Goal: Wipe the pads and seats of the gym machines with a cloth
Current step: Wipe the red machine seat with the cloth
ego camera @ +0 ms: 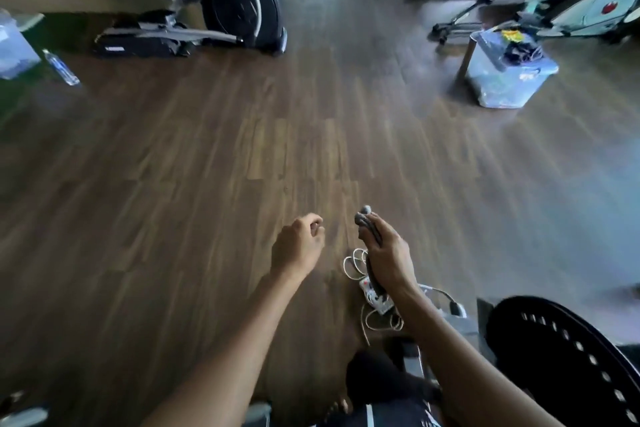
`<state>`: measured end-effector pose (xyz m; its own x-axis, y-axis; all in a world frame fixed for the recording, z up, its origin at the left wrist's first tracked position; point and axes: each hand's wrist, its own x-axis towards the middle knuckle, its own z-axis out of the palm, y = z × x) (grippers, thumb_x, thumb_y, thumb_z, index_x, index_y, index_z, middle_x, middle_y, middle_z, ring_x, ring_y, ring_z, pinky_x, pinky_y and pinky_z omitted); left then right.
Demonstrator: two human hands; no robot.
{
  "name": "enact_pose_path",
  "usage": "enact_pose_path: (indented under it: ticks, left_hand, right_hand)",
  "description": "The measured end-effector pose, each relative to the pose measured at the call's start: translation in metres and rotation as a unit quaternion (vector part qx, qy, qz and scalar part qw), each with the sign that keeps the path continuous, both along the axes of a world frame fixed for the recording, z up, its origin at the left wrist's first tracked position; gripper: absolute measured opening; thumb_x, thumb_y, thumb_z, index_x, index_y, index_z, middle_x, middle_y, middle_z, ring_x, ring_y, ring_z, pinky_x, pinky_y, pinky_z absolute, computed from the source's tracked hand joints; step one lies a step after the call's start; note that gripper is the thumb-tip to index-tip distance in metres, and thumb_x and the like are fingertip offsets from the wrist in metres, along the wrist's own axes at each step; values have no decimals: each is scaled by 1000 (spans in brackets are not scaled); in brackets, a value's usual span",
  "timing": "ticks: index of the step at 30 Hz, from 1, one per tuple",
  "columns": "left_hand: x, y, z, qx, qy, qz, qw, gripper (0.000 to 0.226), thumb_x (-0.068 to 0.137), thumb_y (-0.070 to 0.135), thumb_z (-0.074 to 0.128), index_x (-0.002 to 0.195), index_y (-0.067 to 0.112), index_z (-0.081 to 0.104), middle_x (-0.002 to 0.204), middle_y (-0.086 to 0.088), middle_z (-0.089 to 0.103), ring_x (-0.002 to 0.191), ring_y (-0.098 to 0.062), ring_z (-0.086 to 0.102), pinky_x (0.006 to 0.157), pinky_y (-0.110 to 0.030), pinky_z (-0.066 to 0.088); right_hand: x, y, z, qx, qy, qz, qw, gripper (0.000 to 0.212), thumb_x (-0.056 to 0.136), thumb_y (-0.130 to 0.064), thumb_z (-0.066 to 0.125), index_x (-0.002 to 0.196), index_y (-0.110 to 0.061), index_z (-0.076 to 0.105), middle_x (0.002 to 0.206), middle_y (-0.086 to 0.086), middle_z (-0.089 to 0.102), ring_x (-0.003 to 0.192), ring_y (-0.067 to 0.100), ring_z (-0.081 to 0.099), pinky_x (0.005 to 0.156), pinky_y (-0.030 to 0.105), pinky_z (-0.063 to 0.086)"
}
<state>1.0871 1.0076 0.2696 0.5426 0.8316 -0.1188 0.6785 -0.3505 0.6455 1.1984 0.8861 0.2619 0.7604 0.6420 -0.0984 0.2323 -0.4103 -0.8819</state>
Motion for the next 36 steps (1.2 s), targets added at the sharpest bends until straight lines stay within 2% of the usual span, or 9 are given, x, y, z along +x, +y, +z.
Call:
enact_pose_path:
  ticks: [6,11,13,16,22,26,29,33,36]
  left_hand:
    - [29,132,-13,7,-3,46,999,21,92,22,62,110,21,72,107,-1,75,101,-25,70,85,-37,54]
    - [28,251,-13,-6,11,138,990,20,93,22,60,109,23,71,111,1,74,104,-21,69,86,-35,54]
    - [13,293,-7,-16,26,180,983,22,94,23,59,113,22,70,115,2,74,108,-20,68,89,-33,53]
    - [-24,350,-1,-16,18,265,964,26,94,21,58,117,20,70,120,1,72,111,-21,67,92,-33,51]
    - [-137,432,-32,-60,-70,450,888,41,81,36,50,108,14,72,109,-9,74,103,-25,70,93,-45,54]
    - [-220,464,-29,-75,-73,538,837,31,92,24,59,114,7,71,112,-15,73,104,-29,70,92,-43,53]
    - [-283,483,-13,-91,-88,576,807,51,86,38,51,121,4,67,121,-20,69,114,-34,65,97,-40,50]
    - [-350,492,14,-73,-25,640,765,70,78,45,31,118,0,68,121,-22,67,114,-35,61,94,-37,44]
    - [-396,494,16,-63,-62,689,719,65,90,48,35,117,-1,67,120,-21,67,115,-34,61,95,-35,44]
  right_hand:
    - [47,142,-11,-9,9,68,998,34,96,-29,60,130,-25,62,133,-10,62,122,8,56,96,17,39]
    - [71,282,-7,-9,1,171,985,26,98,-24,57,123,-22,66,125,-12,65,102,-5,54,76,-3,32]
    - [68,341,2,-7,-4,213,977,26,99,-25,55,122,-22,66,123,-11,66,101,-3,55,75,-1,33]
    - [46,431,14,-18,2,293,956,30,100,-27,54,128,-25,63,124,-8,65,113,10,58,78,14,35]
    - [-48,569,19,-26,-19,453,891,31,99,-26,55,128,-28,63,100,-8,64,88,5,54,60,0,33]
    - [-143,641,10,-38,-23,558,828,30,99,-30,54,128,-33,60,100,-7,65,92,12,61,70,21,37]
    - [-218,681,4,-35,-32,614,788,32,99,-33,53,131,-34,58,113,-5,67,103,17,62,77,23,37]
    - [-307,721,-4,-32,-47,684,727,36,99,-40,51,135,-39,54,122,-5,68,108,20,64,80,27,42]
    - [-369,746,-10,-22,-52,740,670,38,99,-41,51,137,-37,53,127,-3,66,115,22,62,88,31,46]
